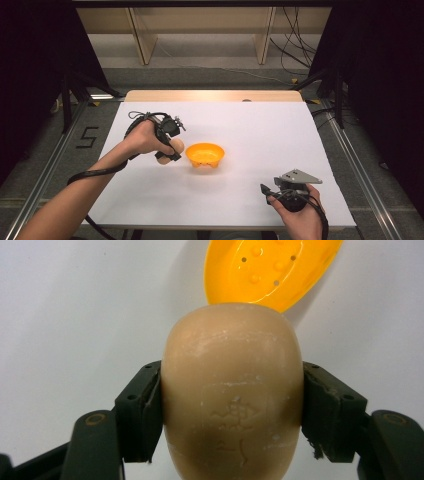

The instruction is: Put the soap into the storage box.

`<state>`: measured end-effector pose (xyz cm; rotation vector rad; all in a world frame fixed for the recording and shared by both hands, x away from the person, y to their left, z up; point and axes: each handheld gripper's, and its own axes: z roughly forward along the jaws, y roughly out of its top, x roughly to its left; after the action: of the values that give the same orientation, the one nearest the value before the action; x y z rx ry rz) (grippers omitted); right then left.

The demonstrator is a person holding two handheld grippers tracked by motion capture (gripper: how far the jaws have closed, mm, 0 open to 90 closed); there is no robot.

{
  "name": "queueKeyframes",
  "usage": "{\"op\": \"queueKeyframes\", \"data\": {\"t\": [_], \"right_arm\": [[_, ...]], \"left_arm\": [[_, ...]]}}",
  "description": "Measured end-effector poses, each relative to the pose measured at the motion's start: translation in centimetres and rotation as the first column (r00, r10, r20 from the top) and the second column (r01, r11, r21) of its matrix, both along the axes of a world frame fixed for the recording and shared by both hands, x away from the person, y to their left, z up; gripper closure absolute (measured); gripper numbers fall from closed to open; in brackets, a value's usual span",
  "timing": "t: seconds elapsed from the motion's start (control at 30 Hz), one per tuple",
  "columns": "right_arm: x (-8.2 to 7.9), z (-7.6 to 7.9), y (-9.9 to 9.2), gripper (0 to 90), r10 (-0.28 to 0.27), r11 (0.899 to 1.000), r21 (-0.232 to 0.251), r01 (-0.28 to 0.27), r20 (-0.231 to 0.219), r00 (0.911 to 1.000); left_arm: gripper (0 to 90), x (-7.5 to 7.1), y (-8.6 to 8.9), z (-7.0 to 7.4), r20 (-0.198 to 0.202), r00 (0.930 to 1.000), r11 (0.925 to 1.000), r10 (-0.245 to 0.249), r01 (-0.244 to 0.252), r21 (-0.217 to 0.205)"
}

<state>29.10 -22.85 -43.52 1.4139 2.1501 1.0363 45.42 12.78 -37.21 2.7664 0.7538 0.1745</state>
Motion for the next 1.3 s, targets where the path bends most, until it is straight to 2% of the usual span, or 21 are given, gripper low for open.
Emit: {"op": "queueKeyframes", "data": {"t": [0.17, 0.3, 0.33, 0.37, 0.4, 0.47, 0.5, 0.57, 0.63, 0.7, 0.77, 0.83, 0.9, 0.93, 1.03, 1.07, 1.1, 1.13, 1.23, 1.27, 1.3], "right_arm": [[0.1, -0.1, -0.1, 46.5, -0.002, 1.000, -0.011, 0.002, 0.011, 0.9999], [-0.1, -0.2, 0.2, 46.3, -0.021, 1.000, 0.013, 0.021, -0.011, 0.9997], [0.0, -0.1, -0.1, 46.3, -0.004, 1.000, -0.013, 0.004, 0.016, 0.9999], [0.0, -0.1, -0.1, 46.3, -0.004, 1.000, -0.013, 0.004, 0.016, 0.9999], [-0.1, -0.1, 0.1, 46.4, -0.016, 1.000, 0.008, 0.016, -0.007, 0.9998], [0.0, -0.1, 0.0, 46.3, -0.003, 1.000, -0.002, 0.003, 0.005, 1.0000], [-0.1, -0.1, 0.1, 46.3, -0.018, 1.000, 0.007, 0.018, -0.006, 0.9998], [0.0, -0.1, 0.0, 46.2, -0.004, 1.000, -0.015, 0.005, 0.021, 0.9998], [0.0, -0.1, 0.0, 46.1, 0.001, 1.000, 0.006, -0.001, 0.014, 0.9999], [0.0, -0.1, 0.0, 46.1, -0.001, 1.000, -0.002, 0.001, 0.011, 0.9999], [-0.2, 0.0, 0.2, 46.1, -0.021, 1.000, 0.008, 0.021, -0.006, 0.9998], [-0.2, 0.0, 0.1, 45.9, -0.005, 1.000, -0.002, 0.005, 0.028, 0.9996], [-0.2, 0.1, 0.1, 45.9, -0.005, 1.000, -0.009, 0.006, 0.038, 0.9993], [-0.5, 0.1, 0.2, 45.7, -0.012, 1.000, -0.008, 0.012, 0.025, 0.9996], [-0.8, 0.2, 0.0, 45.5, -0.017, 1.000, -0.011, 0.017, 0.034, 0.9993], [-1.2, 0.3, 0.2, 45.4, -0.051, 0.999, 0.010, 0.050, 0.011, 0.9987], [-1.2, 0.3, -0.2, 45.4, -0.028, 0.999, -0.013, 0.029, 0.046, 0.9985], [-1.6, 0.1, -0.4, 45.3, -0.040, 0.999, 0.004, 0.040, 0.061, 0.9973], [-2.0, 0.2, -0.6, 45.4, -0.037, 0.999, -0.002, 0.037, 0.061, 0.9974], [-2.4, 0.2, -0.7, 45.3, -0.052, 0.999, 0.009, 0.052, 0.061, 0.9968], [-2.5, 0.3, -0.8, 45.3, -0.044, 0.999, 0.010, 0.043, 0.060, 0.9972]], "left_arm": [[32.5, 0.1, -0.7, 0.2, 0.003, 0.9999, 0.9999, -0.016, 0.016, -0.003], [32.4, 0.2, -1.0, 0.1, 0.007, 0.9996, 0.9996, -0.027, 0.027, -0.004], [32.5, 0.3, -1.1, 0.0, 0.007, 0.9993, 0.9994, -0.035, 0.035, -0.001], [32.5, 0.4, -1.2, 0.0, 0.009, 0.9993, 0.9993, -0.037, 0.037, -0.001], [32.4, 0.5, -1.3, 0.1, 0.008, 0.9992, 0.9992, -0.040, 0.040, 0.000], [32.4, 0.5, -1.4, 0.1, 0.011, 0.9992, 0.9992, -0.040, 0.040, -0.005], [32.4, 0.6, -1.6, 0.1, 0.014, 0.9988, 0.9989, -0.046, 0.046, -0.001], [32.4, 0.6, -1.8, 0.2, 0.018, 0.9986, 0.9987, -0.050, 0.050, -0.005], [32.5, 0.7, -2.0, 0.3, 0.018, 0.9977, 0.9979, -0.065, 0.065, 0.003], [32.4, 0.6, -2.2, 0.3, 0.021, 0.9985, 0.9986, -0.051, 0.052, -0.009], [32.4, 0.8, -2.3, 0.4, 0.021, 0.9975, 0.9977, -0.068, 0.068, 0.006], [32.5, 0.9, -2.5, 0.5, 0.022, 0.9979, 0.9981, -0.062, 0.062, -0.001], [32.4, 0.9, -2.6, 0.5, 0.023, 0.9980, 0.9983, -0.059, 0.059, -0.005], [32.4, 1.1, -2.7, 0.6, 0.026, 0.9973, 0.9977, -0.068, 0.068, 0.001], [32.5, 1.0, -2.8, 0.7, 0.028, 0.9978, 0.9982, -0.059, 0.060, -0.009], [32.5, 1.1, -2.8, 0.8, 0.028, 0.9974, 0.9978, -0.067, 0.067, -0.005], [32.4, 1.1, -2.9, 0.8, 0.027, 0.9974, 0.9977, -0.067, 0.067, -0.008], [32.5, 1.2, -2.9, 0.9, 0.029, 0.9972, 0.9976, -0.068, 0.069, -0.007], [32.4, 1.3, -3.0, 1.0, 0.034, 0.9974, 0.9978, -0.064, 0.065, -0.013], [32.4, 1.3, -3.1, 1.0, 0.036, 0.9975, 0.9980, -0.060, 0.061, -0.016], [32.5, 1.3, -3.2, 1.0, 0.036, 0.9976, 0.9980, -0.060, 0.060, -0.017]]}}
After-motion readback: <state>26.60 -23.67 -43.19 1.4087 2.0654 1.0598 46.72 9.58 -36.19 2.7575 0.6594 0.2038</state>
